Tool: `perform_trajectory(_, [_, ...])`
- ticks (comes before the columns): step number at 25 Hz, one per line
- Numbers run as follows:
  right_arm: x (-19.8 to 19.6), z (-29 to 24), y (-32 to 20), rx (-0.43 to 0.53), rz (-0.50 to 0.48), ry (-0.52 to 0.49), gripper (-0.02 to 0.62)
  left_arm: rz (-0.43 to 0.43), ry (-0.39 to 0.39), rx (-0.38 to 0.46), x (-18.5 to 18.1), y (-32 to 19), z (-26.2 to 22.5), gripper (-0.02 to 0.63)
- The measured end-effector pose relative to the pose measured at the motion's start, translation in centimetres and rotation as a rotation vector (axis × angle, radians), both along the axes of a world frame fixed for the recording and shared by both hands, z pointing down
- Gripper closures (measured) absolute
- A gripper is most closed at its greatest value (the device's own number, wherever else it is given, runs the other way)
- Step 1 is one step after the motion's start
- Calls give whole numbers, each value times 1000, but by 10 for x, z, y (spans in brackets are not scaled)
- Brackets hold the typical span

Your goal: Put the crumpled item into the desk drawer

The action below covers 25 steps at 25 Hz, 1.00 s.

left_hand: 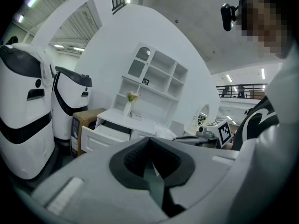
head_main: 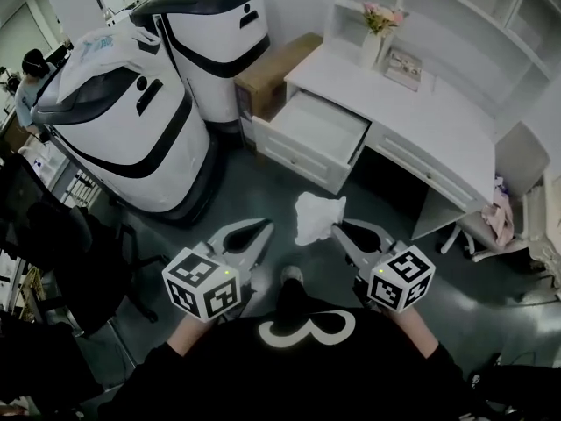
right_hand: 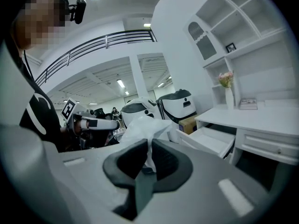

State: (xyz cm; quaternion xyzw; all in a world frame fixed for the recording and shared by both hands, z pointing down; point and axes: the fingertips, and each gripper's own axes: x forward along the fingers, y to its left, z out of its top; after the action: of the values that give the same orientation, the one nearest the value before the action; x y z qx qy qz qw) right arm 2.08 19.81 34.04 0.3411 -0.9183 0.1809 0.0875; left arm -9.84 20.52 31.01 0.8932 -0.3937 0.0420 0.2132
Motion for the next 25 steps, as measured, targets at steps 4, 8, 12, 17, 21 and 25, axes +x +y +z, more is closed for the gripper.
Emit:
perform_trajectory(4, [5,11,-71,-41,0,1,563,5,-5,-39,8,-78,11,597])
perform_trajectory(8, [18,21,-136,-78,13,-4,563,14,-28,-64,19,-154,22,597])
perform_trajectory(12, [33,25,-186,-80,30,9,563,23,-32,-56,31,-207,21,596])
perform_trajectory(17, [43,26,-215,-56,51,37,563,44,-37,-66,42,-234,26,597])
perform_trajectory(21, [51,28,-233,-38,67,72,563,69,-36,-88,51,-248,32,597])
perform_trajectory(25, [54,33,-247,-56,88,56,563,96,-49,-107,56,-263,40,595])
